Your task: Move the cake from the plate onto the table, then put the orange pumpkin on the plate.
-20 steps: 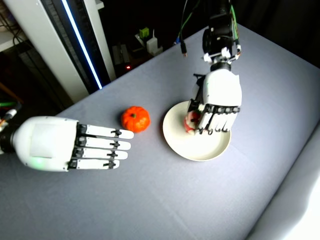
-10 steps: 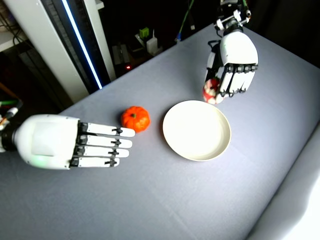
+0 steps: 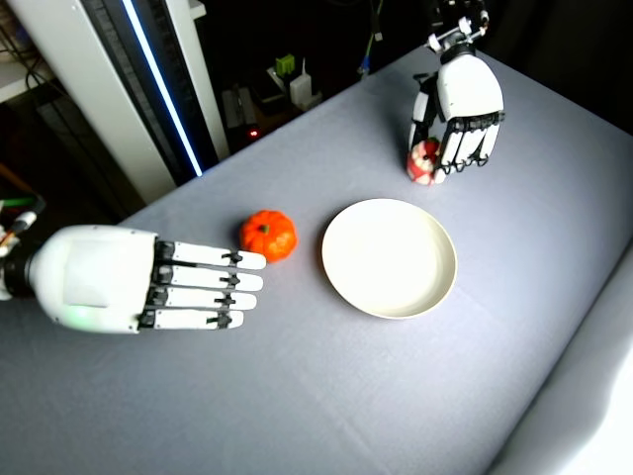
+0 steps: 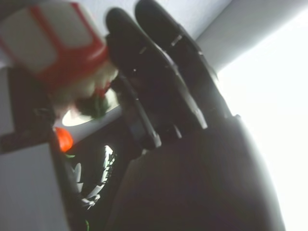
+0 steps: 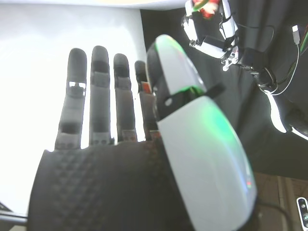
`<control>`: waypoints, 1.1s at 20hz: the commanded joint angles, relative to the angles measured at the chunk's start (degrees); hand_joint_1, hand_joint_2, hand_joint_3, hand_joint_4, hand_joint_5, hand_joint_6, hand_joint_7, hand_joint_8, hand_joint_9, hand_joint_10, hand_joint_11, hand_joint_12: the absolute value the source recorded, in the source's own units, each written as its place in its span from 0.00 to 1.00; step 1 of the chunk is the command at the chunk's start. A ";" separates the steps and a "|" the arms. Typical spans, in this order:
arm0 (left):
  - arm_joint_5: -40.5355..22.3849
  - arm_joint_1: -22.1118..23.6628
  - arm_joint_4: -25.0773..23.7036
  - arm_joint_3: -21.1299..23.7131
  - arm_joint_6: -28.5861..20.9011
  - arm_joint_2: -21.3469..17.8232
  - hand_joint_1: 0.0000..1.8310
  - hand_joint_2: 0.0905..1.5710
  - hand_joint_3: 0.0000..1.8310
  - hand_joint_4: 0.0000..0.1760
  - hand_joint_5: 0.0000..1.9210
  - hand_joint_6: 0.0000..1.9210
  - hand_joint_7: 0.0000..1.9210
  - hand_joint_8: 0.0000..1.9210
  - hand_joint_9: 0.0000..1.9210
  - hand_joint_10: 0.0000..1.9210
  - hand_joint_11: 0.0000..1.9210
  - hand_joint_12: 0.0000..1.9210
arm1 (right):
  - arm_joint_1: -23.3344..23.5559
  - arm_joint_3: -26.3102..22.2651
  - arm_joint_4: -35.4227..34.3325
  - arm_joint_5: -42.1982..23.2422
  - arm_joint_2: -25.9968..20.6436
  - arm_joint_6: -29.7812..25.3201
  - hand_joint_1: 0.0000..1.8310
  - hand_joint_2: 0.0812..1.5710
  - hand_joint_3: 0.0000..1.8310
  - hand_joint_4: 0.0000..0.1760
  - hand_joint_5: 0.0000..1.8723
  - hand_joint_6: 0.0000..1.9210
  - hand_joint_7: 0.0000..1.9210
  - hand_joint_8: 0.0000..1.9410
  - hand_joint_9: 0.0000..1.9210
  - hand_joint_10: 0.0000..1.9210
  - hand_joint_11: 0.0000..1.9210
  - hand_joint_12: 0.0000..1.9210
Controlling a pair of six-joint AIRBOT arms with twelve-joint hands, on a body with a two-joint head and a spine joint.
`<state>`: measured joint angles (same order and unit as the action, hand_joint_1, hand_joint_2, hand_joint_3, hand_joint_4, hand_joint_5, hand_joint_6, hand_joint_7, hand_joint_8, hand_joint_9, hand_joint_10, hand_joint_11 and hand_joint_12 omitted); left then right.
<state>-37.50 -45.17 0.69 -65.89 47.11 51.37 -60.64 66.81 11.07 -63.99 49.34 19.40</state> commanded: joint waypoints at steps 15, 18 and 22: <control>-36.55 -16.86 11.73 10.27 -1.77 -7.96 0.41 0.53 0.00 0.12 0.18 0.00 0.25 0.00 0.27 0.00 0.06 0.50 | 20.28 0.26 27.15 11.11 3.79 -2.74 0.51 0.56 0.00 0.20 0.18 0.00 0.19 0.00 0.28 0.00 0.13 0.56; -37.52 -18.37 13.31 10.68 -1.77 -7.88 0.44 0.52 0.00 0.00 0.19 0.00 0.24 0.00 0.26 0.00 0.08 0.48 | 23.17 1.85 32.27 15.03 6.95 -4.21 0.61 0.49 0.00 0.05 0.21 0.00 0.24 0.00 0.30 0.00 0.15 0.48; -39.06 -19.89 14.39 10.98 -2.00 -7.95 0.44 0.53 0.00 0.00 0.18 0.00 0.24 0.00 0.26 0.00 0.10 0.43 | 24.33 3.47 33.87 17.79 8.76 -5.14 0.62 0.51 0.00 0.16 0.17 0.00 0.22 0.00 0.27 0.00 0.17 0.42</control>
<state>-69.04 -65.30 14.61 -54.87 45.30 44.01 -37.04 70.30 47.35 -41.91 58.37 14.68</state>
